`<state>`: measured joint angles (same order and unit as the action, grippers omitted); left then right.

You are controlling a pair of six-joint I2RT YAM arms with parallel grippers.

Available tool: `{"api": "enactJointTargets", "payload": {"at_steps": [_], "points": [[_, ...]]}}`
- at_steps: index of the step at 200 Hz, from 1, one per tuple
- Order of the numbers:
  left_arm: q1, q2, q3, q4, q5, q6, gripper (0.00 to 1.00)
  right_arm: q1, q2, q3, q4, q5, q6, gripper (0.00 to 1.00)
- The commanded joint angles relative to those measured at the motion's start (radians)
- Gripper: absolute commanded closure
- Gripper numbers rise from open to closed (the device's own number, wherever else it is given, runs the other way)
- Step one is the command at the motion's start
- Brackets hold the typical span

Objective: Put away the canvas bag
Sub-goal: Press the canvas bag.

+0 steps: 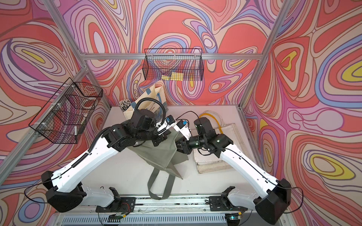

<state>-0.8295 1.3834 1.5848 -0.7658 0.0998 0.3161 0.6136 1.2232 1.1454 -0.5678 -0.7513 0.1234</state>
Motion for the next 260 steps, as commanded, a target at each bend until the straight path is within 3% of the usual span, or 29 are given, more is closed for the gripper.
{"api": "enactJointTargets", "payload": {"at_steps": [1, 44, 85, 125, 156, 199, 236, 260], "points": [[-0.001, -0.002, -0.011, 0.098, 0.007, -0.035, 1.0, 0.015, 0.003, 0.006, 0.056, 0.071, 0.033, 0.72], [-0.001, -0.036, -0.046, 0.097, -0.011, -0.004, 1.0, 0.015, -0.089, -0.059, 0.082, 0.215, 0.043, 0.63], [-0.001, -0.066, -0.069, 0.111, 0.013, 0.044, 1.0, 0.016, -0.166, -0.1, 0.045, 0.254, 0.029, 0.5], [0.0, -0.078, -0.068, 0.066, 0.033, 0.115, 1.0, 0.014, -0.272, -0.106, -0.056, 0.359, -0.057, 0.43], [-0.002, -0.088, -0.081, 0.065, 0.05, 0.152, 1.0, 0.014, -0.367, -0.111, -0.049, 0.356, -0.091, 0.28], [0.0, -0.059, -0.056, 0.04, 0.066, 0.176, 1.0, 0.014, -0.337, -0.116, 0.038, 0.259, -0.044, 0.26], [0.001, -0.086, -0.08, 0.055, 0.142, 0.206, 1.0, 0.015, -0.271, -0.128, 0.065, 0.366, -0.023, 0.23], [0.001, -0.102, -0.091, 0.027, 0.206, 0.255, 1.0, 0.014, -0.253, -0.133, 0.115, 0.36, -0.033, 0.22]]}}
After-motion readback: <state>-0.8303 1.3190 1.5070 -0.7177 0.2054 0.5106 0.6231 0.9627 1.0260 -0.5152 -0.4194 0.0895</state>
